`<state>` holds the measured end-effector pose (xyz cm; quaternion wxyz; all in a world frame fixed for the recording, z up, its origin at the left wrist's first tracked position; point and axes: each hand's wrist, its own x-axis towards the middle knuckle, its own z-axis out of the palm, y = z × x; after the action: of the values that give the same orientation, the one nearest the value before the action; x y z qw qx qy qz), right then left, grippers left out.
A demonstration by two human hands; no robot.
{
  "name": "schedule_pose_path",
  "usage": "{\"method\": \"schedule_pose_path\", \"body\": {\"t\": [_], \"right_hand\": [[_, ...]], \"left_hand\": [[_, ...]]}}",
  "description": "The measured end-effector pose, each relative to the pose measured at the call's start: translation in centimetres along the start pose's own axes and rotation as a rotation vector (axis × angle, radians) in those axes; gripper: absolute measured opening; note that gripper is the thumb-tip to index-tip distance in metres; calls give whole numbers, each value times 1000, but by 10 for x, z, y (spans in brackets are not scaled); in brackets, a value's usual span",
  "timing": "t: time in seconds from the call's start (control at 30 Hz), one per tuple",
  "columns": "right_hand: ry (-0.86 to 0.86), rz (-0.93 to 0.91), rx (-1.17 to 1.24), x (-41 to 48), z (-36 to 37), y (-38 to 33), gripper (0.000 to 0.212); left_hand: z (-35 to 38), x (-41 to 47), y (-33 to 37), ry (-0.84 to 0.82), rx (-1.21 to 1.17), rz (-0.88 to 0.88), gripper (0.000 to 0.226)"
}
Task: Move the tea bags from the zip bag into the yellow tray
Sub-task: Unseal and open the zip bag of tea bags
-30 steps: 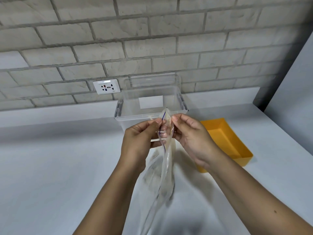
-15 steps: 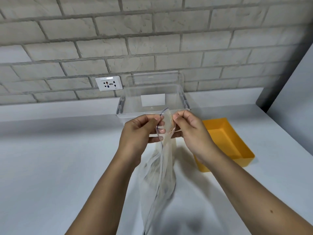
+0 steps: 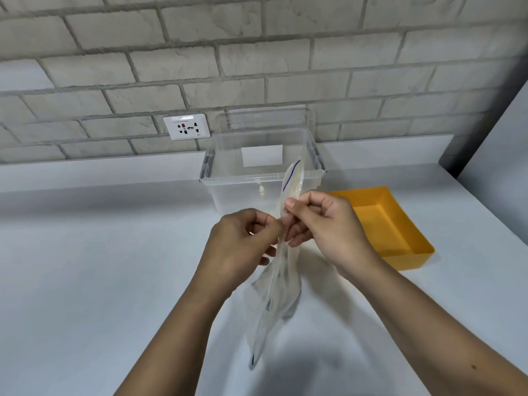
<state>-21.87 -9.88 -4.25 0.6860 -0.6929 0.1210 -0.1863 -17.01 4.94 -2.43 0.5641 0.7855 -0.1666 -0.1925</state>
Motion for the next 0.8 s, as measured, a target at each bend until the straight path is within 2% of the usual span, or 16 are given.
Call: {"method": "schedule_pose_path", "body": {"t": [0.13,0.3,0.37,0.43,0.57,0.7,0.8], "right_hand": [[-31,46,54,-1,5,1,27],[-106,231,493,-4,4,2,30],[-114,306,569,-6,2,4,30],[-106,312,473,-8,0,5,29],[-34,165,27,-15,1,7,29],[48,149,48,-21,0,5,11],[33,143,74,-26,0,4,21]], "left_hand": [[-1,0,3,41,-83,34,13],[2,0,0,-2,-317,-21,15],[7,0,-2,30,-379,-21,15],[13,-1,-3,101,-400,3,13],[19,-2,-2,168,-436,46,10],[21,-3,-6,185,-469,49,11],[24,-5,-8,198,-391,94,10]]}}
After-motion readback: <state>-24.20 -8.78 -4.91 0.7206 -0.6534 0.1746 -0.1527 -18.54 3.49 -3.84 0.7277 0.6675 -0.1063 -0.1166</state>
